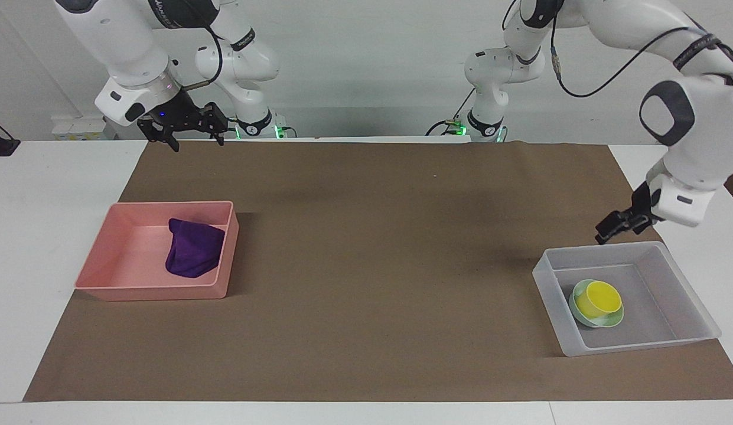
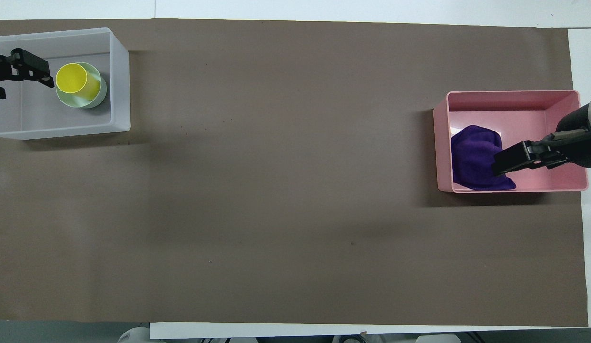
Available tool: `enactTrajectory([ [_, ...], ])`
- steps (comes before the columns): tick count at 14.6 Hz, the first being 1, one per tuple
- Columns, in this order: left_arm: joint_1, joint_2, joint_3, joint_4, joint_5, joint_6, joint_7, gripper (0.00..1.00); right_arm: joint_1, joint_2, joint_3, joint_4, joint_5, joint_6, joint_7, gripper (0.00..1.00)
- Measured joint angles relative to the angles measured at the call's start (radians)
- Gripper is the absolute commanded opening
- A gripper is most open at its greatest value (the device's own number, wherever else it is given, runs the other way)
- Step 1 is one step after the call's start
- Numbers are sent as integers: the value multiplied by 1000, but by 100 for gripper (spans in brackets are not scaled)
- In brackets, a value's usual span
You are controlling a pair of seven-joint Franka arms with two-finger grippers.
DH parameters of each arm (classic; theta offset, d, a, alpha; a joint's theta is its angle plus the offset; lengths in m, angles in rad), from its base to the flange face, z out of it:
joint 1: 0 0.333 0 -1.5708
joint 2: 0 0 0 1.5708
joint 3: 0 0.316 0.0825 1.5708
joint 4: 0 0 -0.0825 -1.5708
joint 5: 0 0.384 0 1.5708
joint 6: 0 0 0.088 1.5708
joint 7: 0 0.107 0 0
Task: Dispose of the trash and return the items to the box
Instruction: 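Release the yellow cup onto the bowl and withdraw the left gripper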
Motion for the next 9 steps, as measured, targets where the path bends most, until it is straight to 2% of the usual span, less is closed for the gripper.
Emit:
enactTrajectory([
  [2, -4, -94, 1, -48, 0, -52, 39, 100, -1, 0, -4, 0, -1, 0, 0, 99],
  [3, -4, -118, 3, -67, 0, -65, 50, 100, -2, 0, -5, 0, -2, 1, 0, 99],
  [9, -7, -119, 5, -101, 0, -67, 69, 100, -4, 0, -9, -7, -24, 18, 63, 99],
])
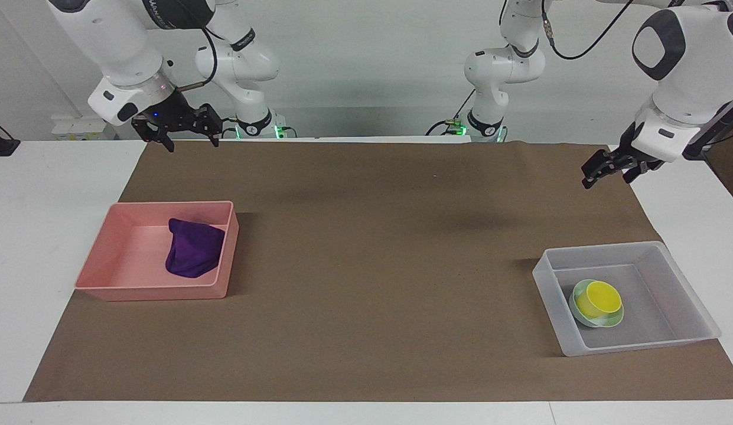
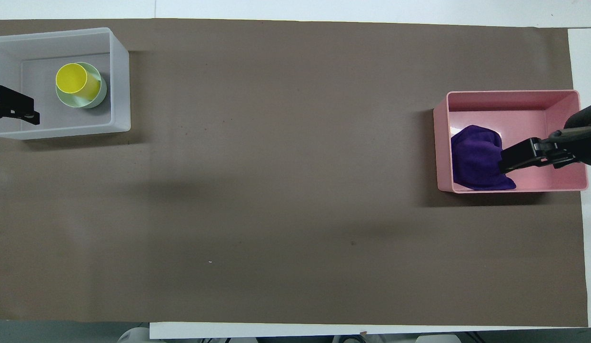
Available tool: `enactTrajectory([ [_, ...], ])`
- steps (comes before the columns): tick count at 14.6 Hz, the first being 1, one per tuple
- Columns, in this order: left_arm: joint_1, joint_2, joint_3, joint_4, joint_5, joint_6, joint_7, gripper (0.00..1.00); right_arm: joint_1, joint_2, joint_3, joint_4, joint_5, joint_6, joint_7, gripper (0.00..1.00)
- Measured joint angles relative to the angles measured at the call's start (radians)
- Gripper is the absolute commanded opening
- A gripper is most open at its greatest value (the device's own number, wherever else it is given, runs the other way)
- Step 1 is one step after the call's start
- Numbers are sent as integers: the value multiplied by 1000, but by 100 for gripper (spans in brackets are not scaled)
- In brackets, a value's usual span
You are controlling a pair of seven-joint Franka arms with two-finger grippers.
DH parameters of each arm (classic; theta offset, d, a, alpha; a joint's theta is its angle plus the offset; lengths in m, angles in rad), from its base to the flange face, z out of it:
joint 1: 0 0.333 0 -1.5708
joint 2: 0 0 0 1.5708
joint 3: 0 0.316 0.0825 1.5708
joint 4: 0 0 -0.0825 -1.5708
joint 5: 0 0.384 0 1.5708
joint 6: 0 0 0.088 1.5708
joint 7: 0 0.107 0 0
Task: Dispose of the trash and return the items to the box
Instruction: 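Release the yellow cup onto the bowl and withdraw the left gripper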
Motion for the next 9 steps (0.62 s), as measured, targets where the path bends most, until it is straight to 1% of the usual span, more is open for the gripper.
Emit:
enactTrajectory([
  [3, 0, 0, 3, -1, 0, 0, 9, 100, 0, 0, 0, -21, -9, 40, 44, 99],
  [9, 0, 0, 4, -4, 0, 0, 13, 100, 0, -8, 1, -42, -10, 44, 45, 99],
])
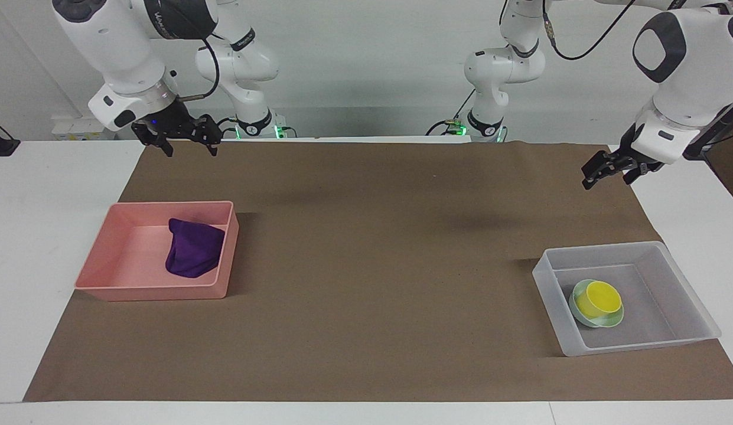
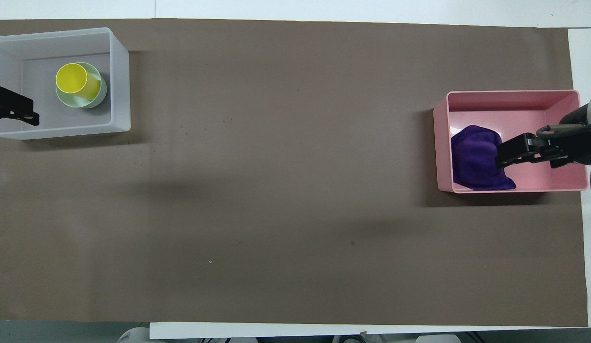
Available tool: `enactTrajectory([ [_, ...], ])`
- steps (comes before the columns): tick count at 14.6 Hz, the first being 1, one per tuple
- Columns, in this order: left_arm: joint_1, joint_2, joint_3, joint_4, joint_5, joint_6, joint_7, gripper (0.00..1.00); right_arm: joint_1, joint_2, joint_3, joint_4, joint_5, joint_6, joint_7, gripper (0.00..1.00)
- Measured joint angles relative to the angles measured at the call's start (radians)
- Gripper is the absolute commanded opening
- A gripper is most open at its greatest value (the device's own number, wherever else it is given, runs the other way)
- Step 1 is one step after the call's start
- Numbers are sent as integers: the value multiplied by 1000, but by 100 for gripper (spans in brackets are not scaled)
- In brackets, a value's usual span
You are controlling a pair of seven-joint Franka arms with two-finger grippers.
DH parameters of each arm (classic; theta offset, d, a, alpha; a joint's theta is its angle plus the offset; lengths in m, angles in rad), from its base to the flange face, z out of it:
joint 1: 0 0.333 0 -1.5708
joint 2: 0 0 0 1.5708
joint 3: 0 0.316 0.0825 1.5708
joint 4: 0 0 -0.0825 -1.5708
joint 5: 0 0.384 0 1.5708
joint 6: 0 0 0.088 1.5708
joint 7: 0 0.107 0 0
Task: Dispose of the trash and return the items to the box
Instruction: 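Release the yellow cup onto the bowl and withdraw the left gripper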
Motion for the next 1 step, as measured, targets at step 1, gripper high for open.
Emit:
enactTrajectory([
  [1, 0, 0, 0, -2, 0, 0, 0, 100, 0, 0, 0, -1, 0, 0, 0, 99],
])
